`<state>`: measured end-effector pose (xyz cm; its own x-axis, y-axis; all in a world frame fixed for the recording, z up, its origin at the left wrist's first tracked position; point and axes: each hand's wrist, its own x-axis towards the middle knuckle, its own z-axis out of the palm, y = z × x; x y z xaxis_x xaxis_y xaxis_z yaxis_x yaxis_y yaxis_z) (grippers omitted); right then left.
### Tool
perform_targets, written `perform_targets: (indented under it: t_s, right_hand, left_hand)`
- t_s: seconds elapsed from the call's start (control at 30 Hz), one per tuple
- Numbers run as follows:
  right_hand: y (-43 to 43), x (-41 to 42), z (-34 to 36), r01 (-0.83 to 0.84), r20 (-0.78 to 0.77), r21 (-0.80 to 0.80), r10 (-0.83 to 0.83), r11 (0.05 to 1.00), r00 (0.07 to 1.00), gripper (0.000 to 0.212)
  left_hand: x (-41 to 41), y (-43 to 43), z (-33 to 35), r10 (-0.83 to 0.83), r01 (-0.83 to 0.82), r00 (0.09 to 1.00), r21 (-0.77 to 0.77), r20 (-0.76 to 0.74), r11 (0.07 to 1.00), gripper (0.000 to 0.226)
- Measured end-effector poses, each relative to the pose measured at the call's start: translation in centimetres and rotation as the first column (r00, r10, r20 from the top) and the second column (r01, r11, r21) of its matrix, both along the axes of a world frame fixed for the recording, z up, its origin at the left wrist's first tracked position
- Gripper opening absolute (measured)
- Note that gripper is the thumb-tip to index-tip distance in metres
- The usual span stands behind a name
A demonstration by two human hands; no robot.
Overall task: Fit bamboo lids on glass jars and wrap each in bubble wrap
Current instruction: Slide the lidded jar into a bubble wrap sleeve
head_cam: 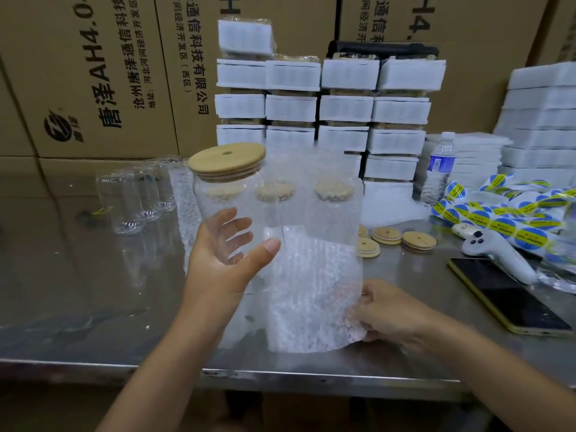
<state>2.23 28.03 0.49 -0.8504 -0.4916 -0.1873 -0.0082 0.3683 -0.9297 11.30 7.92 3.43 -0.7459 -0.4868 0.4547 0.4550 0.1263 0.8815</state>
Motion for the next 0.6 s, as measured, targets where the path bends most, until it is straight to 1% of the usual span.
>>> perform_targets:
  t_s: [0.07, 0.13, 0.2, 0.27, 0.3, 0.33, 0.37, 0.4, 0.43, 0.5, 0.53, 0.57, 0.6]
  right_hand:
    - [-0.4, 0.0, 0.0, 0.013, -0.006, -0.022, -0.013, 1.0, 1.0, 0.015]
    - [-0.8, 0.0, 0.0, 0.036, -0.054, 0.006, -0.035, 0.999, 0.998, 0.009]
    - [-1.0, -0.1, 0.0, 0.051, -0.177, 0.091, -0.034, 0.995, 0.984, 0.009]
    - [-1.0, -0.1, 0.0, 0.09, -0.375, 0.224, 0.001, 0.971, 0.927, 0.009]
    - [-1.0, -0.1, 0.0, 0.125, -0.466, 0.288, 0.025, 0.949, 0.884, 0.013]
    - [-0.9, -0.2, -0.1, 0.166, -0.531, 0.329, 0.036, 0.93, 0.846, 0.022]
    - [-0.7, -0.4, -0.2, 0.194, -0.564, 0.337, 0.032, 0.921, 0.825, 0.032]
    - [-0.4, -0.6, -0.3, 0.199, -0.56, 0.329, 0.021, 0.923, 0.828, 0.038]
    - [-0.1, -0.8, -0.3, 0.181, -0.516, 0.296, -0.003, 0.938, 0.857, 0.041]
    - [0.5, -1.3, 0.0, 0.122, -0.324, 0.186, -0.056, 0.975, 0.944, 0.042]
    - [0.7, -1.6, 0.1, 0.113, -0.229, 0.11, -0.085, 0.987, 0.97, 0.044]
    - [1.0, -1.8, 0.3, 0.139, -0.179, 0.035, -0.13, 0.99, 0.975, 0.045]
    - [1.1, -2.0, 0.6, 0.197, -0.196, -0.029, -0.199, 0.98, 0.96, 0.044]
  left_hand:
    - [-0.1, 0.6, 0.1, -0.016, 0.016, 1.0, -0.003, 0.004, 1.0, 0.074]
    - [-0.2, 1.2, 0.3, -0.038, 0.039, 0.999, -0.007, 0.011, 0.999, 0.076]
    - [-0.4, 2.0, 0.4, -0.067, 0.067, 0.998, -0.005, 0.019, 0.998, 0.076]
    - [-0.6, 2.8, 0.3, -0.095, 0.095, 0.995, -0.012, 0.038, 0.995, 0.076]
    - [-0.8, 3.2, 0.2, -0.106, 0.107, 0.993, -0.013, 0.05, 0.994, 0.078]
    - [-0.9, 3.5, 0.0, -0.116, 0.117, 0.991, -0.009, 0.062, 0.993, 0.079]
    - [-1.0, 3.8, -0.2, -0.125, 0.125, 0.989, 0.001, 0.073, 0.992, 0.08]
    - [-1.1, 4.1, -0.5, -0.134, 0.134, 0.987, 0.01, 0.084, 0.991, 0.081]
    - [-1.3, 4.3, -0.7, -0.143, 0.142, 0.985, 0.017, 0.095, 0.99, 0.081]
    - [-1.4, 4.5, -1.1, -0.155, 0.154, 0.981, 0.022, 0.12, 0.988, 0.079]
    - [-1.5, 4.5, -1.3, -0.157, 0.156, 0.979, 0.02, 0.133, 0.988, 0.079]
    - [-1.6, 4.5, -1.4, -0.156, 0.155, 0.977, 0.016, 0.148, 0.988, 0.078]
    - [-1.6, 4.5, -1.5, -0.151, 0.152, 0.975, 0.01, 0.164, 0.988, 0.078]
